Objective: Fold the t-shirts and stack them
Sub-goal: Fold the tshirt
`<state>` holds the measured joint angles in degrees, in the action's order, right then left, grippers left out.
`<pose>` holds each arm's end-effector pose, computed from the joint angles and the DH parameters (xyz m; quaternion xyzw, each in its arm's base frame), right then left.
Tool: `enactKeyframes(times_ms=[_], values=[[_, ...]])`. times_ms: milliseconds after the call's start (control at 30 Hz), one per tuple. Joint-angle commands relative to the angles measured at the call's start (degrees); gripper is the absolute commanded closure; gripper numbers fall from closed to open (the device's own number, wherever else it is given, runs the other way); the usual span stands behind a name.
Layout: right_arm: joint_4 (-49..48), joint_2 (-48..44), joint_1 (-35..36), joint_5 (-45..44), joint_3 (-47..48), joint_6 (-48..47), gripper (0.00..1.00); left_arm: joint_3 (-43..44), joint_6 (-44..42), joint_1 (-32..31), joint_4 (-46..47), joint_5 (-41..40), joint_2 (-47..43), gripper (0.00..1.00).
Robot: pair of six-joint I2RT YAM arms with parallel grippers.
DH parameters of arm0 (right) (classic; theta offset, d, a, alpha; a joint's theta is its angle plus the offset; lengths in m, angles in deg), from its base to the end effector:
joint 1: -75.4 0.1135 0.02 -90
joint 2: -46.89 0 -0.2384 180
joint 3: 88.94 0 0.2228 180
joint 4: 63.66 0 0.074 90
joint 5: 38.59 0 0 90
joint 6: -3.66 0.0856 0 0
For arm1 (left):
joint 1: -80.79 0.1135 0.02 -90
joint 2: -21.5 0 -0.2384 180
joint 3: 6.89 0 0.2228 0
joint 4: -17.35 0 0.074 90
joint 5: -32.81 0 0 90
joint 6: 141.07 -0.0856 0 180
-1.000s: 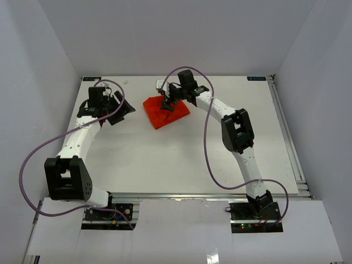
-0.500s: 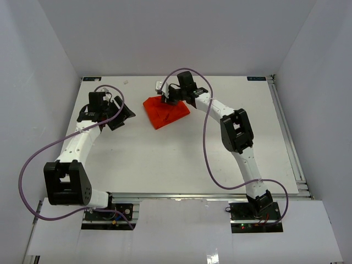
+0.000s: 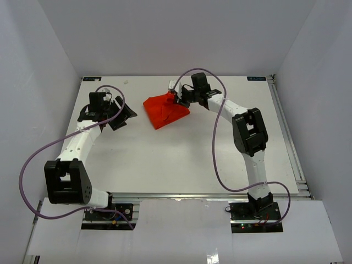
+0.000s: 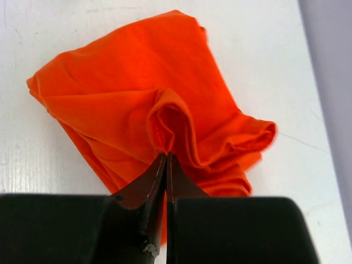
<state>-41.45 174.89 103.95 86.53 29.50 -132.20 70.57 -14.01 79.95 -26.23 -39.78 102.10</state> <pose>0.4235 0.2865 0.1885 -0.6206 0.5746 0.1908 0.4983 0.3098 -0.0302 0.2232 -0.2326 0.8906 -0.2514 0.2991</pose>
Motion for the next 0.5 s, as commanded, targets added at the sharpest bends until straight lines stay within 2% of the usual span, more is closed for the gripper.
enactKeyframes(times_ms=[0, 300, 400, 467], values=[[-5.0, -6.4, -2.4, 2.1, -2.7, 3.0, 0.94, 0.2, 0.3, 0.3, 1.5, 2.1, 0.3, 0.2], [-5.5, -9.4, -5.6, 2.8, -9.6, 5.8, 0.93, 0.7, -0.1, 0.3, 2.2, 3.8, 2.0, 0.19], [-5.8, -10.0, -6.4, 3.1, -11.9, 6.7, 0.89, 1.2, -0.2, 0.3, 2.1, 4.6, 2.7, 0.19], [-5.9, -10.7, -6.7, 2.9, -13.4, 6.8, 0.78, 1.4, -0.5, 0.3, 2.2, 4.8, 2.9, 0.19]])
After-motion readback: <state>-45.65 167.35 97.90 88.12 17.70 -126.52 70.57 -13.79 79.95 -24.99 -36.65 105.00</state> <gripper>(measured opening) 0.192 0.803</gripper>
